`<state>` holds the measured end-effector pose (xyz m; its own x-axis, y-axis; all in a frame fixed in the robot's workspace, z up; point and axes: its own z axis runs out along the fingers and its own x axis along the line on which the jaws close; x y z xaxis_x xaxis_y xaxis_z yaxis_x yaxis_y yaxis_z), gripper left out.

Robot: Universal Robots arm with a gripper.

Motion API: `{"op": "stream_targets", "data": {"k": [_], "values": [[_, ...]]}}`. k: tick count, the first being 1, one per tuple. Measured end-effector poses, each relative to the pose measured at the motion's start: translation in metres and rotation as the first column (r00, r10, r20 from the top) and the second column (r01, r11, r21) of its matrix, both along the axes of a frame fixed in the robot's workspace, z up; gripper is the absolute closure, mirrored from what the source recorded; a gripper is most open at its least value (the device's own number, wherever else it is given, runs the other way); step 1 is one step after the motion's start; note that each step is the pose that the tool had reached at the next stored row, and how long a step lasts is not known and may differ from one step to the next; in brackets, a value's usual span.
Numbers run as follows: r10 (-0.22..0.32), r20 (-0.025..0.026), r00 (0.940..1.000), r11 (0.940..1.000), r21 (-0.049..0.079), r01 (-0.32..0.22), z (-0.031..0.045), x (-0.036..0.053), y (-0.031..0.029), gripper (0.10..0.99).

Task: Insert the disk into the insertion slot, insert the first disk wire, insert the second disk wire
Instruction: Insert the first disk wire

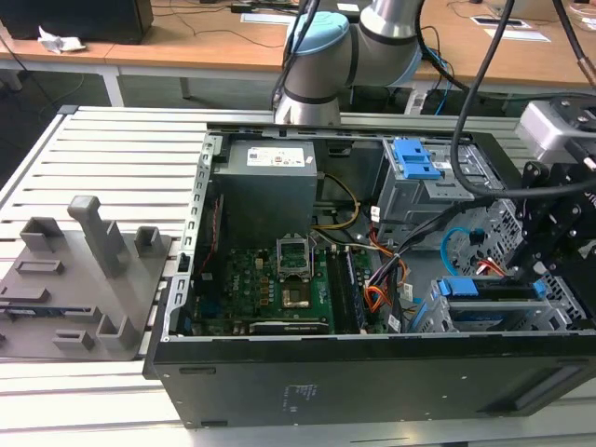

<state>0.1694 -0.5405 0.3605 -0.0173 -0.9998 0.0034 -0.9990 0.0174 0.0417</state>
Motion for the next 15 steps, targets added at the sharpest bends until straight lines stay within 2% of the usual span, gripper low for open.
{"op": "stream_targets", "data": {"k": [1, 6, 8, 9, 13, 15], "values": [[0.0, 0.0, 1.0, 1.0, 0.0, 0.0, 0.0054, 0.0, 0.0, 0.824], [0.0, 0.0, 1.0, 1.0, 0.003, 0.0, 0.0056, 0.0, 0.0, 0.839], [0.0, 0.0001, 1.0, 1.0, 0.005, 0.0, 0.0056, 0.0, 0.0, 0.969], [0.0, 0.0, 1.0, 1.0, 0.006, 0.0, 0.0055, 0.0, 0.0, 0.98], [0.0, 0.0, 1.0, 1.0, 0.007, 0.0, 0.0055, -0.0001, 0.0, 0.98], [0.0, 0.0001, 1.0, 1.0, 0.007, 0.0, 0.0056, -0.0045, 0.0, 0.98]]}}
